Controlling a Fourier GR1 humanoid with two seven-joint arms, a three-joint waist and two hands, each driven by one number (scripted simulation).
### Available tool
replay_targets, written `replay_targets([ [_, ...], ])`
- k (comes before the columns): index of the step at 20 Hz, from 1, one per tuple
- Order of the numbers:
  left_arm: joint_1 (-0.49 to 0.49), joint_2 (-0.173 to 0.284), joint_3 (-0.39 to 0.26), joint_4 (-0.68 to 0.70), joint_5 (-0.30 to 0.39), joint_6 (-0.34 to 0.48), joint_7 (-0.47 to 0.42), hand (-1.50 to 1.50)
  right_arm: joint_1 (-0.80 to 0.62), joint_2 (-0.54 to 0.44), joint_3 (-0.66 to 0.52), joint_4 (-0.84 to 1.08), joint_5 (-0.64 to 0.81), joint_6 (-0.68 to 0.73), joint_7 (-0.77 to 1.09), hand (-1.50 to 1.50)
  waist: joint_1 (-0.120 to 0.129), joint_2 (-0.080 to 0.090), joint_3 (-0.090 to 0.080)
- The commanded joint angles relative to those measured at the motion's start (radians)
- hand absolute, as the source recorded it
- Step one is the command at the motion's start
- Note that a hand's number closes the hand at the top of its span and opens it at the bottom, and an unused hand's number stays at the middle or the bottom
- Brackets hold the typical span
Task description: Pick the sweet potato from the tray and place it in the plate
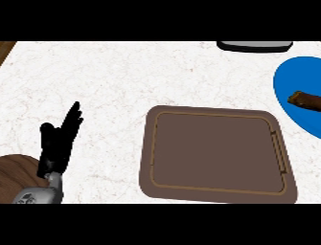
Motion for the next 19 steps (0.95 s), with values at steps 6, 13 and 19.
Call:
replay_targets([
  [6,-0.035,-0.01,0.002,0.026,-0.013,0.008,0.007,0.0,0.017,-0.049,-0.039,0.004,-0.037,-0.001,0.005,-1.5,-0.001,0.004,0.002],
  [13,0.024,-0.04,-0.014,0.026,-0.026,0.025,-0.04,0.0,0.068,-0.049,-0.051,0.009,-0.046,-0.064,0.002,-1.5,0.0,0.002,0.001],
  [19,0.046,-0.02,-0.011,-0.023,-0.013,0.004,-0.018,0.0,0.1,-0.101,-0.059,0.011,-0.05,-0.053,0.012,-1.5,0.008,0.002,0.003],
])
